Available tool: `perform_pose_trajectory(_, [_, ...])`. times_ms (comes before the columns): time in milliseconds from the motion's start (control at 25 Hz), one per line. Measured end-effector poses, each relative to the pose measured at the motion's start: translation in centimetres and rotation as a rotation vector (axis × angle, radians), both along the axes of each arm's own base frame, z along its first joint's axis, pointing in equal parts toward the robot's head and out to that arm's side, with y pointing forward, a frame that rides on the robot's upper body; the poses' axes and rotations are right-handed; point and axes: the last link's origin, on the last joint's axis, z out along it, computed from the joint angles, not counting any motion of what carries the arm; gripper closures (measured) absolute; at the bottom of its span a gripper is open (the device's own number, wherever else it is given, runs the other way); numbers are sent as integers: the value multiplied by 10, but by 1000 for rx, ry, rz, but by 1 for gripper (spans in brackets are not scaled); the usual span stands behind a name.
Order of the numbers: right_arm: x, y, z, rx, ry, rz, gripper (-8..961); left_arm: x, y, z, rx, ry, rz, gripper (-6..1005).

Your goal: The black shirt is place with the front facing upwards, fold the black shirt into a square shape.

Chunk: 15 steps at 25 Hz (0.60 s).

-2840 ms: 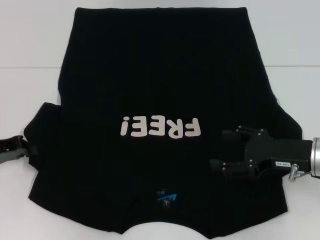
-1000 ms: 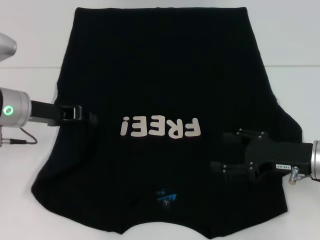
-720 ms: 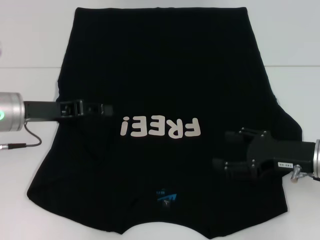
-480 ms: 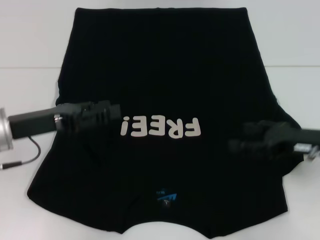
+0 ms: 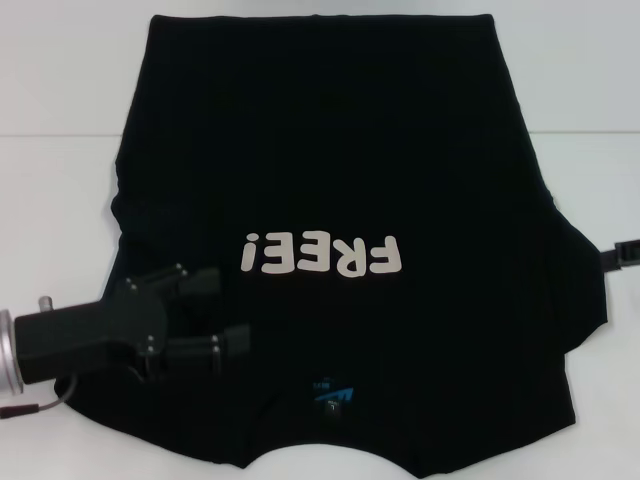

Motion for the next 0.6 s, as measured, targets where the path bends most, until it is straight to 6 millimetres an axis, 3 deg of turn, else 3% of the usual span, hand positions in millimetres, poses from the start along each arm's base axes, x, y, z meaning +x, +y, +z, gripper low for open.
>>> perform_pose_trajectory(200, [3, 3, -7, -37, -67, -56, 11, -3, -1, -6, -27, 41, -1, 47])
perform_pose_trajectory(600, [3, 12, -38, -67, -61, -64, 12, -4, -2, -7, -23, 49, -1, 51])
